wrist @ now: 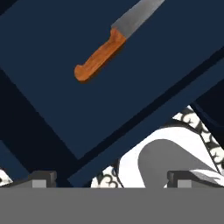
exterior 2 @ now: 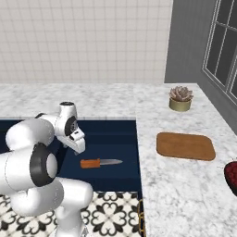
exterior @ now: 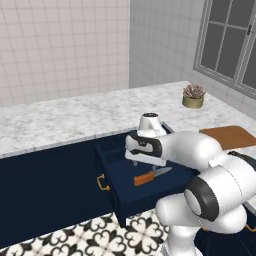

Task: Pick up the knife from the drawer and place it on the cutting board. Then place the meat from the plate to the cutting board.

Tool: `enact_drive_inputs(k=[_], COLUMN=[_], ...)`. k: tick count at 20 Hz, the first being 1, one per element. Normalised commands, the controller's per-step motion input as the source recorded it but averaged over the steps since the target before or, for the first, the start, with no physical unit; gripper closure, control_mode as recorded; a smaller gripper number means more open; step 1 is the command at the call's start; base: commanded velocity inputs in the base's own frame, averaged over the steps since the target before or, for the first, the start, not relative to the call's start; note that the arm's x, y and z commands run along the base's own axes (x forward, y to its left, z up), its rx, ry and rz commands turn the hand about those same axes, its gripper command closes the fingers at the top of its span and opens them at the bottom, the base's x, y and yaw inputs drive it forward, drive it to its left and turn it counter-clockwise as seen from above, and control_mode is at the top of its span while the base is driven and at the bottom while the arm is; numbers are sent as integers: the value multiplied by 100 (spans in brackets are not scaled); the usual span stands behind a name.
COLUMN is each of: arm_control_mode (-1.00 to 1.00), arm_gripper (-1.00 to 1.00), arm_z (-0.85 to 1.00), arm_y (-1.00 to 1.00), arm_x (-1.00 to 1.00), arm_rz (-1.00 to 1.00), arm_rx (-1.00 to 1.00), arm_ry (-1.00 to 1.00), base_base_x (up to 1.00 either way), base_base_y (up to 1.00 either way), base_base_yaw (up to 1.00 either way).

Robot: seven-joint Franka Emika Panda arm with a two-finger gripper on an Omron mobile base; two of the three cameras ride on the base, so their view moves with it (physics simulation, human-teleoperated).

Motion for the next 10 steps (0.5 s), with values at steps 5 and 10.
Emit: enact_drive_inputs(k=[5, 10], arm_control_mode=[-100, -100], arm_gripper=[-100, -100], arm_z=[-46, -64], arm_y=[-15, 0], arm_x=[22, 18], arm_rz=[-7, 0], arm_rx=[-8, -2], arm_ry=[14, -8], base_base_x=[0, 0], base_base_y=[0, 0], base_base_yaw=[0, 0])
